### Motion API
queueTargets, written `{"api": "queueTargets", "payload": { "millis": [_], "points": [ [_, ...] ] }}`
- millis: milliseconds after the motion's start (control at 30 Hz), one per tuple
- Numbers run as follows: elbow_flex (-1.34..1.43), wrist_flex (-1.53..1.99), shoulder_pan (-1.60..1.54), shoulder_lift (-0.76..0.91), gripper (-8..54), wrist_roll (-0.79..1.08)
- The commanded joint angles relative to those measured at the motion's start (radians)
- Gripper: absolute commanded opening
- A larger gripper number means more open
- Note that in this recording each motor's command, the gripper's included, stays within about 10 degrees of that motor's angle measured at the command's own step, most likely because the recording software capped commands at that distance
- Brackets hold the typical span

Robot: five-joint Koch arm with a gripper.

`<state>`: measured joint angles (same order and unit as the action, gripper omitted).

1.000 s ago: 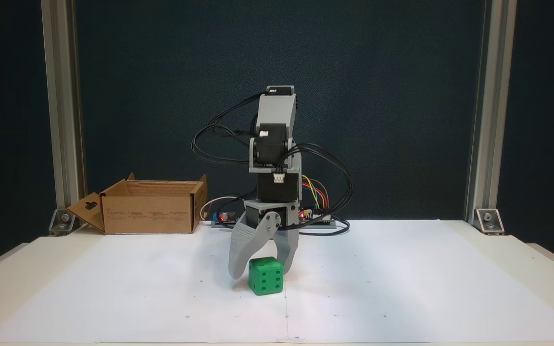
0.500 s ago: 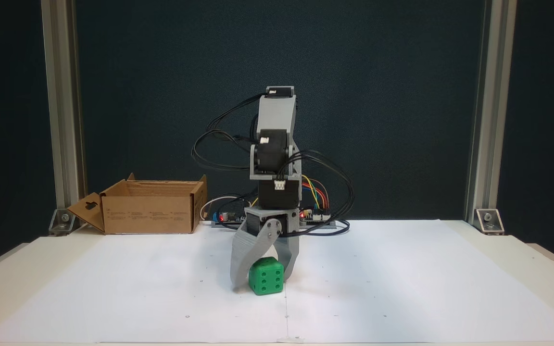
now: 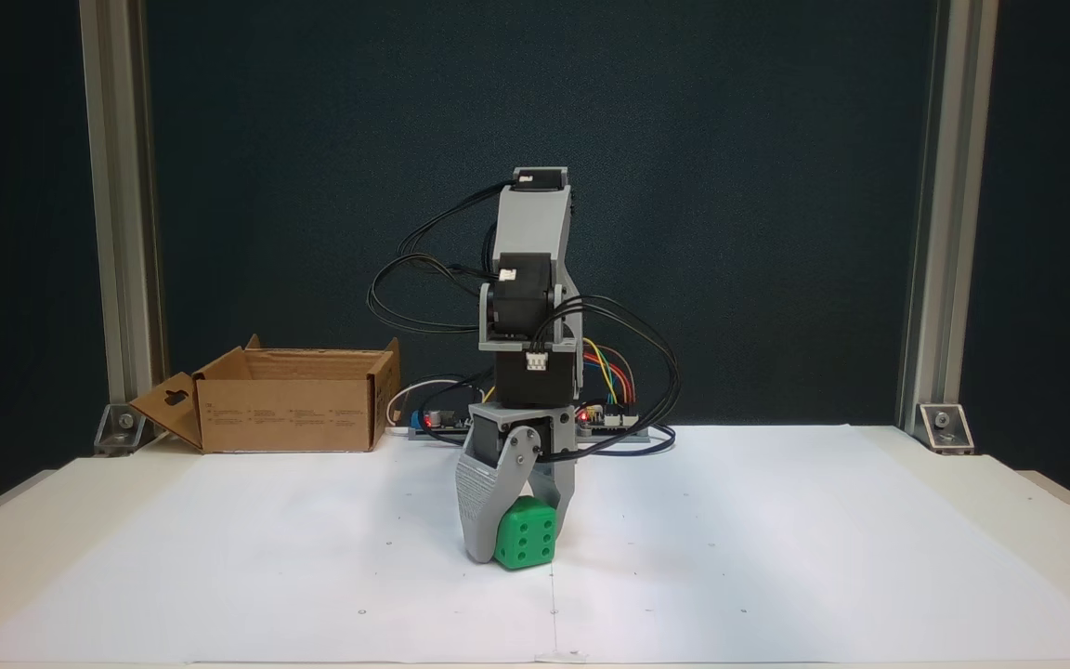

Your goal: Grasp a green dice and put it in the bin.

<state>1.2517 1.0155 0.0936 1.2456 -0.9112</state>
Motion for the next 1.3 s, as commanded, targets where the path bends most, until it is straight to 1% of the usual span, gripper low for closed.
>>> {"api": "queueTargets", "payload": {
  "millis": [0, 333, 667, 800, 1067, 1267],
  "points": [
    [-0.008, -0.015, 0.018, 0.003, 11.4, -0.074],
    [-0.003, -0.014, 0.034, 0.011, 11.4, -0.066],
    [-0.021, 0.006, 0.135, 0.364, 11.4, 0.081],
    [-0.023, 0.008, 0.186, 0.472, 11.4, 0.124],
    [-0.023, -0.008, 0.307, 0.621, 11.4, 0.276],
    [-0.023, -0.054, 0.391, 0.661, 11.4, 0.364]
  ]
}}
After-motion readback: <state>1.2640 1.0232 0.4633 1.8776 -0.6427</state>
